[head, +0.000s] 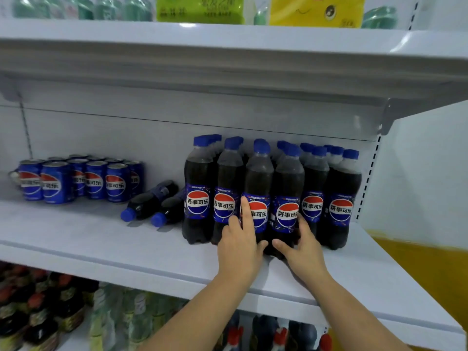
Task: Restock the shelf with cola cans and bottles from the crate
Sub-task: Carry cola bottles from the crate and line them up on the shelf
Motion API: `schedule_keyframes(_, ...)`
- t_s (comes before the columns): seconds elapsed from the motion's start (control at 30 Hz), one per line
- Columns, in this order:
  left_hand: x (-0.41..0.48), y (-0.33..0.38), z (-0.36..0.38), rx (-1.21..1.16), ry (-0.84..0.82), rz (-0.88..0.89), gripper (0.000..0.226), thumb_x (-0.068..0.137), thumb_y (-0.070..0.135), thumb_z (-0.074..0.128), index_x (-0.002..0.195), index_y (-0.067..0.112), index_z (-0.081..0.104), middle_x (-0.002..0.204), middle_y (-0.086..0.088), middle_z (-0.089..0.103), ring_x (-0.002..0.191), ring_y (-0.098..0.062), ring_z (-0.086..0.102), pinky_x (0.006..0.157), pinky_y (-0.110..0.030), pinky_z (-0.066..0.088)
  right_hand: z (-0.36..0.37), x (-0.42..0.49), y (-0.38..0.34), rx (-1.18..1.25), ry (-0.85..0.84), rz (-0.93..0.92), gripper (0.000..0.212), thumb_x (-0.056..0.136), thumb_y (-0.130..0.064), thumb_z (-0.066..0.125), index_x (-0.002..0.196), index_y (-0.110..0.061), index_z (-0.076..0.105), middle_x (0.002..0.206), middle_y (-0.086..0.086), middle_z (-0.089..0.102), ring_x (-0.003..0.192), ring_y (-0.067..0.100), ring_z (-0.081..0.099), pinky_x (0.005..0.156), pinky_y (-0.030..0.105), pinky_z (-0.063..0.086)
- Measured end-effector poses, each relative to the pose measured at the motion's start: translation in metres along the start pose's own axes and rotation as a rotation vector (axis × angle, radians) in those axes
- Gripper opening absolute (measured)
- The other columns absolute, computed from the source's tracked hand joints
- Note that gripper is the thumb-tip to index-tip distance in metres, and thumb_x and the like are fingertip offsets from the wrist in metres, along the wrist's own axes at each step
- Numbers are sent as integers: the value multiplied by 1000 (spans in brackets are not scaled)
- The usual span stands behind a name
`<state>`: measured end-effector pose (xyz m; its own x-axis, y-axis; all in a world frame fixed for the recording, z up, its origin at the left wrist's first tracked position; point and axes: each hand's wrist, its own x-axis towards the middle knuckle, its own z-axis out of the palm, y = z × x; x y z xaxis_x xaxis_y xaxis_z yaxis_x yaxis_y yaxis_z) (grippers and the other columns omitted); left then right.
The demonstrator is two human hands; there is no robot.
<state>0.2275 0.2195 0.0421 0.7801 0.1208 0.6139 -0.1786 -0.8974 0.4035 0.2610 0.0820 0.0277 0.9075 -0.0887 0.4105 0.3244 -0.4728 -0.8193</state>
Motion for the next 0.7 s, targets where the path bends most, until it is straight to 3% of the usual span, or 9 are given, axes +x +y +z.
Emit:
schedule_keyframes(0.07, 5, 3, 4, 43, 15, -16, 112, 72, 42, 76, 150, 11, 3, 115, -14, 53, 94, -27, 60, 73, -36, 53, 0, 1, 2, -16, 17, 1, 86, 75, -18, 76, 144, -33, 27, 137, -1, 48, 124, 18, 47, 104, 42, 41)
schedule_keyframes(0.13, 11, 6, 8, 128, 56, -14, 120, 48, 48, 88, 143, 5, 27, 92, -11, 61, 69, -21, 63, 49, -30, 52, -1, 1, 2, -45, 49, -5, 87, 73, -19, 77, 144, -29, 28, 137, 0, 48, 124, 20, 48, 103, 42, 42)
schedule_keyframes(0.2, 16, 7, 15, 180, 109, -31, 125, 31, 52, 90, 134, 4, 38, 77, -8, 60, 54, -17, 60, 38, -25, 45, -1, 1, 2, -57, 71, -9, 86, 73, -19, 78, 144, -28, 30, 136, 1, 48, 123, 20, 48, 103, 41, 42)
schedule_keyframes(0.47, 21, 3, 23, 188, 88, 6, 125, 33, 55, 89, 133, 2, 35, 77, -9, 59, 45, -14, 56, 33, -21, 39, -2, 3, 6, -24, 37, 4, 90, 75, -20, 76, 147, -33, 22, 139, -1, 47, 126, 19, 45, 105, 42, 40)
schedule_keyframes(0.7, 11, -6, 28, 175, 99, 89, 117, 39, 44, 92, 134, 3, 38, 75, -11, 56, 35, -13, 47, 30, -22, 37, -1, 3, 7, 23, 53, 41, 90, 74, -20, 77, 144, -37, 25, 140, -2, 45, 127, 18, 44, 105, 46, 41)
